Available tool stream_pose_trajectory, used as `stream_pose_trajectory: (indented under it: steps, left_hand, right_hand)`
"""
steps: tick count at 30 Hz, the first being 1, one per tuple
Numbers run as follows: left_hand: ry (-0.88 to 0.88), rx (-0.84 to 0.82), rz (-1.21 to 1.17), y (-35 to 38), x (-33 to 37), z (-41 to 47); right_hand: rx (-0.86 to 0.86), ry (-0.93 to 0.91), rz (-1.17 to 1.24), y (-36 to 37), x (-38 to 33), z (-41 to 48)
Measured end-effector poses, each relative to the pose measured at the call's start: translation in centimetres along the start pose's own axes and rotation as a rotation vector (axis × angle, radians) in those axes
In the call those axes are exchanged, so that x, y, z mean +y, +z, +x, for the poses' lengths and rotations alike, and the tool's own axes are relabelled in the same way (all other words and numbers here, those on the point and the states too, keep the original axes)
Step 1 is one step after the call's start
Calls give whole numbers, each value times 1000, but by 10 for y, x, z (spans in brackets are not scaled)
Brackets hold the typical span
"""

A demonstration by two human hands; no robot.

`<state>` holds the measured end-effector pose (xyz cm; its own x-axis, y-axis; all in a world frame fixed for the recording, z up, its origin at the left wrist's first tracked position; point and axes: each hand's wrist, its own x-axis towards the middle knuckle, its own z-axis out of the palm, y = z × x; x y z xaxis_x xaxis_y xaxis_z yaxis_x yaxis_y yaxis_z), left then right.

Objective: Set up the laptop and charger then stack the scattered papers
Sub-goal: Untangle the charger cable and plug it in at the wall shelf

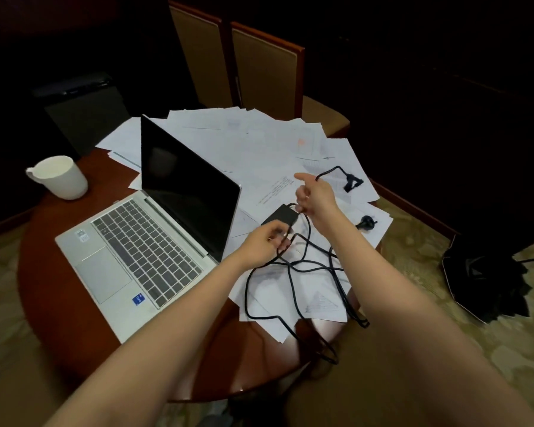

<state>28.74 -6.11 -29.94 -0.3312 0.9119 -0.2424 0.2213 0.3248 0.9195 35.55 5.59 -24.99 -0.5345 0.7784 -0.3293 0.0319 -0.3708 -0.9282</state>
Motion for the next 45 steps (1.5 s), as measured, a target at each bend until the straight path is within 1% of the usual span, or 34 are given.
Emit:
stream_pose_trajectory:
  steps: [2,5,7,11,13,15,17,18,20,22,24,26,28,30,31,33,34,36,38,40,42,44,45]
  left_hand:
    - [-32,104,-98,-10,3,-2]
    - [-33,226,-249,-31,16,-4]
    - [-12,235,-301,-43,25,-7]
    - [27,277,-450,-61,38,-15]
    - [30,334,-565,-71,38,-18]
    - [7,381,-730,-81,34,-23]
    - [8,393,-803,-89,30,-32]
    - [15,382,-796,-93,29,-37]
    - [45,376,-752,-100,25,-45]
    - [42,413,-705,-104,20,-49]
    - [1,470,-543,-109,11,-53]
    - [-20,481,-353,-111,-4,-60]
    - [-60,493,-279,-115,-20,-67]
    - [-94,467,-277,-117,-30,-73]
    - [-104,444,-298,-117,-34,-74]
    - [-127,441,-417,-114,-39,-72]
    - [-142,457,-506,-112,-40,-71]
    - [-170,479,-677,-108,-38,-71]
    - [-169,437,-819,-106,-36,-74]
    - [-174,352,-877,-107,-38,-79]
    - [-206,292,-838,-109,-44,-82]
    - [-264,269,-733,-112,-51,-83]
    - [-297,284,-657,-113,-56,-82]
  right_hand:
    - [-61,-134,-221,1,10,-8]
    - [-159,-287,-347,3,23,-23]
    - [-215,-380,-469,8,30,-33]
    - [-377,-643,-841,19,51,-53]
    - [-434,-753,-972,24,58,-63]
    - [-497,-799,-1141,29,62,-72]
    - [-574,-775,-1323,33,65,-75]
    - [-602,-719,-1384,35,66,-75]
    - [-603,-599,-1430,41,67,-75]
    - [-561,-556,-1472,49,67,-76]
    - [-544,-519,-1557,55,68,-73]
    - [-567,-434,-1668,62,67,-73]
    - [-619,-320,-1736,68,64,-73]
    - [-682,-273,-1703,77,63,-72]
    - [-694,-301,-1609,83,62,-74]
    - [-645,-375,-1269,100,62,-80]
    - [-598,-375,-1070,109,64,-82]
    - [-502,-279,-760,125,72,-83]
    - [-427,-140,-564,135,84,-79]
    - [-409,-61,-458,138,92,-72]
    - [-440,-52,-419,134,99,-66]
    - [-436,-104,-514,128,101,-62]
    - [-418,-153,-615,123,101,-59]
